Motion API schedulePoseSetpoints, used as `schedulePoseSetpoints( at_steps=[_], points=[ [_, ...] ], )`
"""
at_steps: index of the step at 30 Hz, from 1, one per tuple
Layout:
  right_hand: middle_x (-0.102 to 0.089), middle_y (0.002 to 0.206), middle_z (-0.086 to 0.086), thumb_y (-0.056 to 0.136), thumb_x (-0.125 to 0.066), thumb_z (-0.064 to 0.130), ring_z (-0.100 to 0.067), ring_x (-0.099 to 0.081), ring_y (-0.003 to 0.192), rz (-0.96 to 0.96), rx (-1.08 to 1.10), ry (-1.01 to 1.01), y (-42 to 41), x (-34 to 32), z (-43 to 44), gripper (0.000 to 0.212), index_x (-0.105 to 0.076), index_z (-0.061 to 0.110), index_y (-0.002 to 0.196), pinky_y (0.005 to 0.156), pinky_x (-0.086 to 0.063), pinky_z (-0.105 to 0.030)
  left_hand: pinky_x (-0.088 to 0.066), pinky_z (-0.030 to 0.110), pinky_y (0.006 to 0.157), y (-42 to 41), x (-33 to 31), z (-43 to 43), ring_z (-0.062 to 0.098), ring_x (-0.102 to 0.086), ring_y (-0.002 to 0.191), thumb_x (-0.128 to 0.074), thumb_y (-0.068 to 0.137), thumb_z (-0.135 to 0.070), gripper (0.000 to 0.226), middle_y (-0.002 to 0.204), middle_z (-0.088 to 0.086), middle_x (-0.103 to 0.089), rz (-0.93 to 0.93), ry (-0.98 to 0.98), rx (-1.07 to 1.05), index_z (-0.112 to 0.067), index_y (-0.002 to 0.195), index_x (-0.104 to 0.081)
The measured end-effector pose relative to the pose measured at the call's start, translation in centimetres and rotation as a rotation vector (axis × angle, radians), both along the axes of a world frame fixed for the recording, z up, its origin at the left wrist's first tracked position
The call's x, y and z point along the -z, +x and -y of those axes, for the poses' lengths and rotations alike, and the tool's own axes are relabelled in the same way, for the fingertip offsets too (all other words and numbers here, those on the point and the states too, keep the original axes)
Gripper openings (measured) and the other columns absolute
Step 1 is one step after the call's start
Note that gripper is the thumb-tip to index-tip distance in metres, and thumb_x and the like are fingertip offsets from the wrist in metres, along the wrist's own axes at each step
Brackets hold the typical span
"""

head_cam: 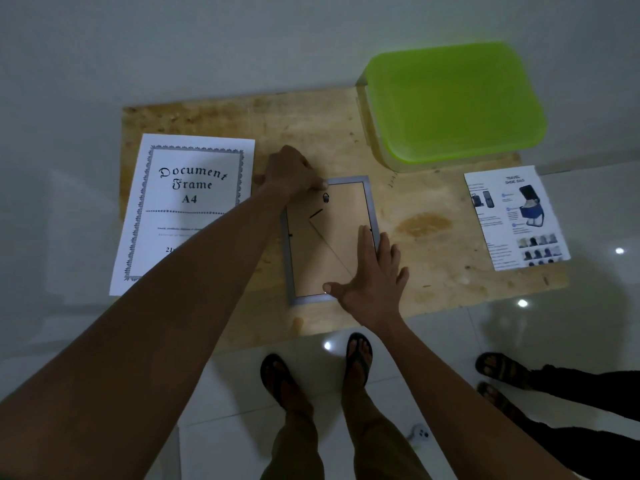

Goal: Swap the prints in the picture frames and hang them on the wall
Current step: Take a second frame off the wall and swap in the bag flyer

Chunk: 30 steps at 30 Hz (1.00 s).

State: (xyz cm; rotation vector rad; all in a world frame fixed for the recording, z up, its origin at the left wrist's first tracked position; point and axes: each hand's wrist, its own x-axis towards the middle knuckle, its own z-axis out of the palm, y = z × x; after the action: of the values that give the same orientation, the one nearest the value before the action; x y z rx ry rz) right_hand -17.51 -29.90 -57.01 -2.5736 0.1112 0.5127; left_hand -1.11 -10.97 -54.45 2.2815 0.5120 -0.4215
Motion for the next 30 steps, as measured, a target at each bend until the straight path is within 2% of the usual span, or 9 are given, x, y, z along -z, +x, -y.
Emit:
schedulePoseSetpoints(
  at_steps=[4, 7, 10, 15, 17, 20, 23, 25, 30],
  points=[
    [0.011, 0.168, -0.006, 0.072, -0.079, 0.062, -0.035, 0.014, 0.153, 0.007, 0.008, -0.014, -0.1, -0.1, -0.1, 0.127, 0.008, 0.035, 0.159, 0.118, 0.003, -0.063, -0.032, 0.037, 0.08, -0.3, -0.6, 0.5, 0.018, -0.06, 0.091, -0.091, 0.062, -0.039, 0.041, 0.09, 0.001, -0.071, 0.011, 0.07, 0.026, -0.012, 0.088, -0.075],
    [0.011, 0.169, -0.006, 0.072, -0.078, 0.063, -0.033, 0.015, 0.153, 0.001, 0.003, -0.014, 0.0, -0.2, 0.0, 0.128, 0.01, 0.033, 0.159, 0.118, 0.003, -0.062, -0.034, 0.042, 0.092, -0.7, -1.0, 0.6, 0.018, -0.062, 0.092, -0.089, 0.063, -0.042, 0.035, 0.089, -0.002, -0.072, 0.034, 0.08, 0.014, -0.017, 0.083, -0.076],
    [0.008, 0.169, -0.006, 0.071, -0.074, 0.069, -0.033, 0.011, 0.154, -0.002, -0.014, -0.032, -0.2, -0.5, 0.3, 0.126, 0.007, 0.032, 0.16, 0.119, 0.0, -0.062, -0.034, 0.034, 0.085, -2.5, -0.3, 0.6, 0.012, -0.06, 0.092, -0.08, 0.074, -0.044, 0.027, 0.092, -0.007, -0.07, 0.107, 0.077, -0.018, -0.023, 0.09, -0.075],
    [-0.004, 0.168, -0.013, 0.076, -0.069, 0.07, -0.036, 0.002, 0.154, 0.163, -0.026, -0.04, -2.0, -1.7, -1.4, 0.098, -0.03, 0.03, 0.156, 0.12, -0.006, -0.062, -0.037, 0.044, 0.108, -7.8, 1.0, -0.7, 0.027, -0.048, 0.128, -0.07, 0.086, -0.035, 0.049, 0.137, 0.008, -0.054, 0.209, 0.049, -0.216, -0.021, 0.131, -0.061],
    [-0.013, 0.166, -0.012, 0.077, -0.068, 0.066, -0.037, -0.005, 0.154, 0.196, -0.101, -0.053, -2.2, -2.1, -3.3, 0.086, -0.04, 0.029, 0.15, 0.12, -0.014, -0.063, -0.036, 0.034, 0.101, -9.9, 0.9, -1.5, 0.03, -0.05, 0.121, -0.067, 0.088, -0.019, 0.039, 0.124, 0.01, -0.058, 0.261, 0.044, -0.232, -0.015, 0.127, -0.062],
    [-0.006, 0.168, -0.012, 0.079, -0.064, 0.069, -0.039, 0.001, 0.154, 0.063, -0.209, -0.095, -2.1, -2.3, -5.9, 0.091, -0.03, 0.031, 0.154, 0.12, -0.011, -0.063, -0.028, 0.022, 0.072, -11.8, -0.5, -2.3, 0.018, -0.046, 0.087, -0.058, 0.087, -0.003, 0.023, 0.08, -0.007, -0.051, 0.288, 0.03, -0.186, -0.027, 0.089, -0.056],
    [0.0, 0.167, -0.015, 0.076, -0.067, 0.07, -0.047, 0.007, 0.151, 0.035, -0.246, -0.186, -2.3, -2.3, -7.3, 0.097, -0.025, 0.031, 0.154, 0.117, -0.009, -0.067, -0.039, 0.025, 0.087, -12.0, -1.0, -3.4, 0.018, -0.052, 0.097, -0.06, 0.089, -0.005, 0.024, 0.102, 0.001, -0.059, 0.199, -0.125, -0.21, -0.019, 0.109, -0.064],
    [-0.002, 0.165, -0.019, 0.076, -0.069, 0.066, -0.051, 0.004, 0.15, 0.042, -0.253, -0.225, -2.3, -2.4, -7.8, 0.093, -0.028, 0.028, 0.151, 0.115, -0.012, -0.069, -0.049, 0.039, 0.1, -11.9, -0.7, -4.4, 0.023, -0.061, 0.111, -0.066, 0.083, -0.015, 0.042, 0.122, 0.004, -0.065, 0.139, -0.282, -0.29, -0.017, 0.125, -0.064],
    [-0.03, 0.149, -0.02, 0.071, -0.072, 0.055, -0.053, -0.026, 0.138, 0.027, -0.286, -0.306, -1.8, -3.3, -8.4, 0.074, -0.046, 0.017, 0.129, 0.101, -0.038, -0.068, -0.055, 0.047, 0.095, -12.7, -0.4, -5.9, 0.025, -0.066, 0.105, -0.069, 0.083, -0.023, 0.038, 0.115, 0.007, -0.069, 0.082, -0.47, -0.4, -0.022, 0.121, -0.065]
  ],
)
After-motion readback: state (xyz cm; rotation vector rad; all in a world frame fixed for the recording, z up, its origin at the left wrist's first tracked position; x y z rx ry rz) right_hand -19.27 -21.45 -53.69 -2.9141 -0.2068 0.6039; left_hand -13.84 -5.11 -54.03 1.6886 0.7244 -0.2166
